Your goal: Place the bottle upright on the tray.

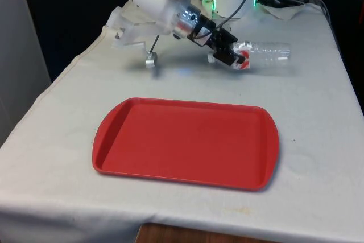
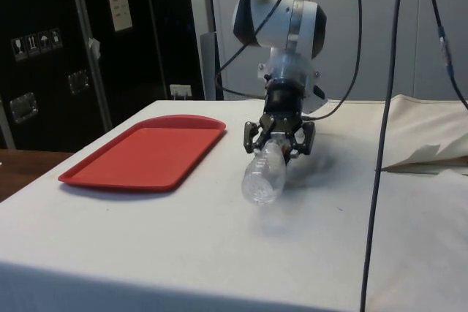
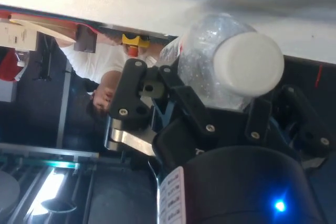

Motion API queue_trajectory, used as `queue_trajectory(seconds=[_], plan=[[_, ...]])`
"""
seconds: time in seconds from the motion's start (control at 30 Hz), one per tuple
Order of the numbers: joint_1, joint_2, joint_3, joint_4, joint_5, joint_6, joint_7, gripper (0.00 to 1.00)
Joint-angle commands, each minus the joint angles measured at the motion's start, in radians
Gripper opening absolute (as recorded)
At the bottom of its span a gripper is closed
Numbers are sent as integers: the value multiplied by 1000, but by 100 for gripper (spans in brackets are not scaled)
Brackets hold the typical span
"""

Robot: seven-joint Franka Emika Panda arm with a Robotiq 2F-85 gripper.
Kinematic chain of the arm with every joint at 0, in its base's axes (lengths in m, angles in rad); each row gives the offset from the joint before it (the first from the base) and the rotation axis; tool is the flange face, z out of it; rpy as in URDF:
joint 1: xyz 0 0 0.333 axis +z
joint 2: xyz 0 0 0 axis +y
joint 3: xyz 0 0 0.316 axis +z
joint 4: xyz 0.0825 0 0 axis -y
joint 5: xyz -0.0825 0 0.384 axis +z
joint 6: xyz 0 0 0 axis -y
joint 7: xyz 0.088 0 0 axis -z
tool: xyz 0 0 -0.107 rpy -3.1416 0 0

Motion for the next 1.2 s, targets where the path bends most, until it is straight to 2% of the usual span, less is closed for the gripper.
queue_trajectory(seconds=[0.0,0.17,0.2,0.23,0.43,0.47,0.5,0.77,0.8,0.83,1.03,1.07,1.1,1.17], plan=[[10,-27,-9,-13,-13,11,19,33],[7,-72,-7,-27,-35,15,49,33],[0,-67,-3,-23,-30,5,42,33],[7,-81,-7,-29,-38,15,55,33],[7,-128,-8,-40,-62,17,90,33],[0,-119,-3,-34,-58,6,83,33],[7,-136,-8,-42,-67,17,97,33],[6,-203,-7,-54,-103,17,154,33],[0,-192,-4,-49,-96,6,143,33],[6,-209,-7,-55,-106,17,160,33],[4,-241,-8,-55,-126,10,194,33],[0,-229,-4,-50,-115,4,182,33],[4,-246,-8,-55,-129,8,200,33],[3,-263,-9,-55,-141,4,219,33]])
